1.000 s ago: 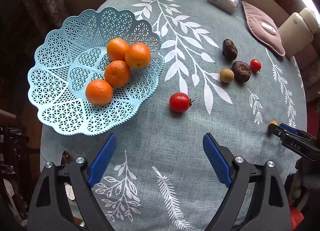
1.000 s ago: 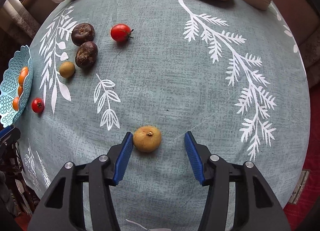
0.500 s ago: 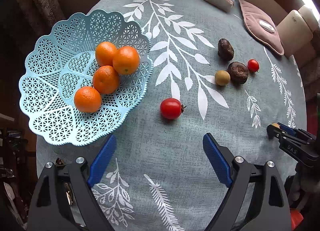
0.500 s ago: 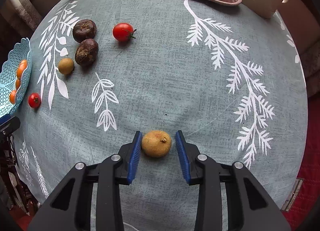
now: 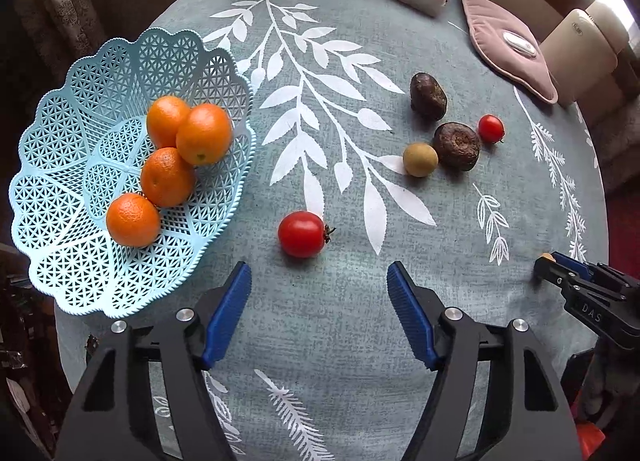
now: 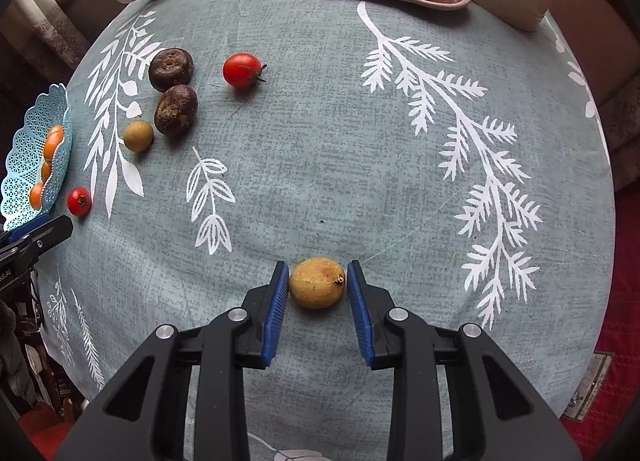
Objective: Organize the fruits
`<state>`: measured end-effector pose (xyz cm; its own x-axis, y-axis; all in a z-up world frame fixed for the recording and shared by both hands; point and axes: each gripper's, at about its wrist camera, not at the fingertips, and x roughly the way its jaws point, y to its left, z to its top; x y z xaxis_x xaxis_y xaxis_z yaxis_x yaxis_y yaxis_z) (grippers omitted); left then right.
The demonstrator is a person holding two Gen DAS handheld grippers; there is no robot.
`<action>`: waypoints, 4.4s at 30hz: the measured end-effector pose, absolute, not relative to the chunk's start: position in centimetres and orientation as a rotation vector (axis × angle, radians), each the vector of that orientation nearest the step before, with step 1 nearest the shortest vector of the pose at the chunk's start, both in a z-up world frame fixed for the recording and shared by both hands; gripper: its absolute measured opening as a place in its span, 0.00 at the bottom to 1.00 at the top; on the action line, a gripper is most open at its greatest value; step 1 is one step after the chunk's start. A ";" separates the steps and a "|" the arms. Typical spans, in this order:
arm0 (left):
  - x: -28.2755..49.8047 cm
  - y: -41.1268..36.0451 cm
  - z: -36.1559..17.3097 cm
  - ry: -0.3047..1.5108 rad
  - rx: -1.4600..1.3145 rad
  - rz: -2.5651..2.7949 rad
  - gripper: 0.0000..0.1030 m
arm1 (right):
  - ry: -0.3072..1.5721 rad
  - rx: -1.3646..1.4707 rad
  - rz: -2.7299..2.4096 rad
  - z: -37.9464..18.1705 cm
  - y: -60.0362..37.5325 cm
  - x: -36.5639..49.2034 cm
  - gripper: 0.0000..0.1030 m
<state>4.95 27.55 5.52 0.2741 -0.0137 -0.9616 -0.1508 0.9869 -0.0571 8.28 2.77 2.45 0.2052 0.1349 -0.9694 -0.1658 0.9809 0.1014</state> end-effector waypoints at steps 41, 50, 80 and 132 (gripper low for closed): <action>5.6 27.1 7.8 1.214 -0.119 0.039 0.29 | 1.379 0.036 0.193 1.7 1.7 7.2 0.34; 4.0 29.3 10.0 1.172 -0.134 0.060 0.29 | 1.351 0.067 0.182 2.7 2.8 6.5 0.29; 2.0 43.3 12.3 1.113 -0.223 0.196 0.34 | 1.218 0.123 0.219 8.4 10.9 5.0 0.29; 2.9 47.9 12.5 1.101 -0.195 0.178 0.81 | 1.285 0.197 -0.254 1.8 2.8 4.8 0.39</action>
<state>2.86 47.91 12.50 0.4420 0.0460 -0.8958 -0.2387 0.9687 -0.0681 4.80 2.76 1.78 0.2600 -0.0768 -0.9626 0.2954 0.9554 0.0035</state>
